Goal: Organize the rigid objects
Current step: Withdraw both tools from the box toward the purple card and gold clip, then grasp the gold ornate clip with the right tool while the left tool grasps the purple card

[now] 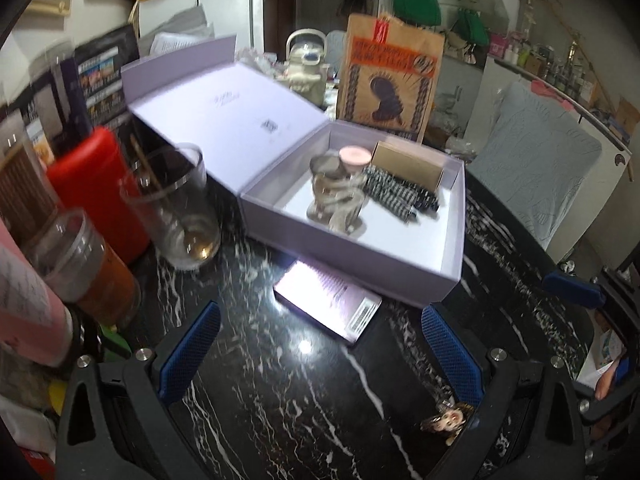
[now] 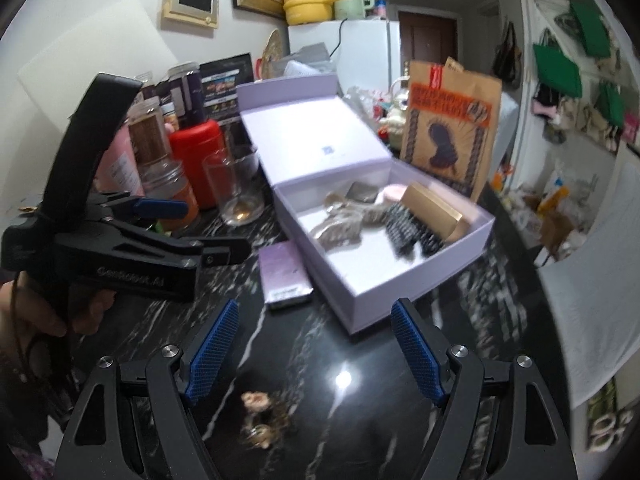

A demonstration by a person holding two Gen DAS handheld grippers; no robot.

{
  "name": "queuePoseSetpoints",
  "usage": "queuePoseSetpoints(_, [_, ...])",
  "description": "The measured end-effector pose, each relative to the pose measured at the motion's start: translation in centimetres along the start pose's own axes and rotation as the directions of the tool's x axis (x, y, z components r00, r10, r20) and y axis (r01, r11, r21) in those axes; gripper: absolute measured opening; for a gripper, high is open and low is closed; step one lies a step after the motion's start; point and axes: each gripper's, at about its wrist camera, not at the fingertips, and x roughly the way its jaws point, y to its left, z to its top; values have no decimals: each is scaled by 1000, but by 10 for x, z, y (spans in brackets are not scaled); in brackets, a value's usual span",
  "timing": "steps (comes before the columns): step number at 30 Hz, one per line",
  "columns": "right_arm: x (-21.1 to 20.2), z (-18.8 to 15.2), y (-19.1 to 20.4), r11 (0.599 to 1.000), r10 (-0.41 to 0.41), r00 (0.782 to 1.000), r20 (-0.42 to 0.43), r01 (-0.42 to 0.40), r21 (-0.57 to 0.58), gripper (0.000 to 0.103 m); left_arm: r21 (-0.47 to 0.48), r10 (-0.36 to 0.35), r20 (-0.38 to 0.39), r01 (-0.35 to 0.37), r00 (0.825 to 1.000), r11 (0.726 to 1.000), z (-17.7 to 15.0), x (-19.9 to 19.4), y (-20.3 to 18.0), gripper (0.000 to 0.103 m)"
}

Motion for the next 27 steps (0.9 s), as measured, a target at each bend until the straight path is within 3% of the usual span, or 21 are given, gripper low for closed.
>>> queuePoseSetpoints(6, [12,-20,-1,997,61,998,-36,-58,59,79,1,-21,-19,21,1000,1000,-15,13,5,103])
queuePoseSetpoints(16, [26,-53,11,993,121,987,-109,-118,32,79,25,-108,-35,109,994,994,-21,36,6,103])
queuePoseSetpoints(21, [39,-63,16,992,127,978,-167,-124,26,78,33,-116,-54,118,992,992,-19,54,9,103])
queuePoseSetpoints(27, [50,-68,11,993,116,972,-203,-110,41,61,77,-124,-51,127,991,989,-8,67,14,103])
